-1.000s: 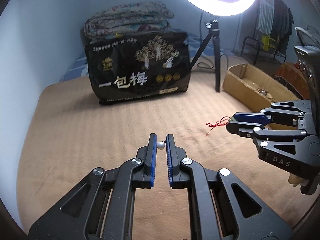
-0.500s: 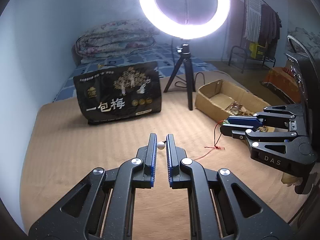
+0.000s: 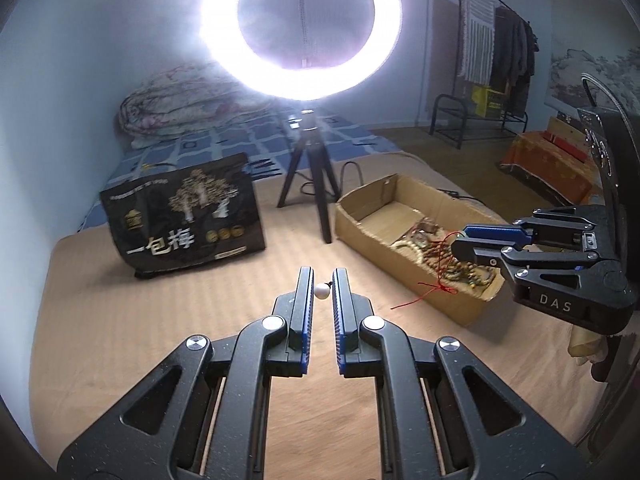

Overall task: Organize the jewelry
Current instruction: 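Carry the jade pendant with the right tool over the cardboard box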

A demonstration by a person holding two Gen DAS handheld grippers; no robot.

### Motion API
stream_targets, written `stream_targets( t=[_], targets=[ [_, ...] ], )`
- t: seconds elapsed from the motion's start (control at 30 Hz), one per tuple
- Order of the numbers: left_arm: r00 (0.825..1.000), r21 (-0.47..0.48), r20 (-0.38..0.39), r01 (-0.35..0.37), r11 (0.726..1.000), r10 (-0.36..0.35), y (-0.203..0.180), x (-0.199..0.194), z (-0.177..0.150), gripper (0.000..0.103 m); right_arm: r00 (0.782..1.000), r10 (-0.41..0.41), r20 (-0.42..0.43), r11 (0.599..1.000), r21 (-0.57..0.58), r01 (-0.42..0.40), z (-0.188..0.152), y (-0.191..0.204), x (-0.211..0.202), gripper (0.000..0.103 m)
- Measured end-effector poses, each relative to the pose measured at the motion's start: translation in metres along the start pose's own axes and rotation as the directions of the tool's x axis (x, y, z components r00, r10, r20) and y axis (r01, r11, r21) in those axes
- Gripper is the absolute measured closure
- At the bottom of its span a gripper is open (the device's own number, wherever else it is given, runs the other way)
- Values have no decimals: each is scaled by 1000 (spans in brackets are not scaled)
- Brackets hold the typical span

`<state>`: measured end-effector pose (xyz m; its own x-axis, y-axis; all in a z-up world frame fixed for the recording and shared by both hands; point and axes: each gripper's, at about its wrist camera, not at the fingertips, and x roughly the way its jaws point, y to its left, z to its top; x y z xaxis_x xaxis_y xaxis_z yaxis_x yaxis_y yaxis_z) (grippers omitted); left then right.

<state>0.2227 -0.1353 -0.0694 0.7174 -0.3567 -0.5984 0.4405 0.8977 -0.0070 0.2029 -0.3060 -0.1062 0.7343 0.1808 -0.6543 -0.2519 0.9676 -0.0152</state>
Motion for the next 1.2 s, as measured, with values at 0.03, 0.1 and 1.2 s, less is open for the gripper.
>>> stream_targets(
  t=[0.03, 0.1, 1.2],
  targets=[
    [1000, 1, 0, 6, 1000, -6, -3, 2, 2, 95, 1000, -9, 1, 1000, 8, 9, -1, -7, -2, 89],
    [1000, 4, 0, 16, 1000, -16, -12, 7, 6, 95, 1000, -20, 2, 1000, 17, 20, -3, -16, -6, 89],
    [995, -15, -69, 74, 997, -75, -74, 137, 53, 95, 994, -94, -46, 988, 118, 99, -23, -116, 28, 89]
  ],
)
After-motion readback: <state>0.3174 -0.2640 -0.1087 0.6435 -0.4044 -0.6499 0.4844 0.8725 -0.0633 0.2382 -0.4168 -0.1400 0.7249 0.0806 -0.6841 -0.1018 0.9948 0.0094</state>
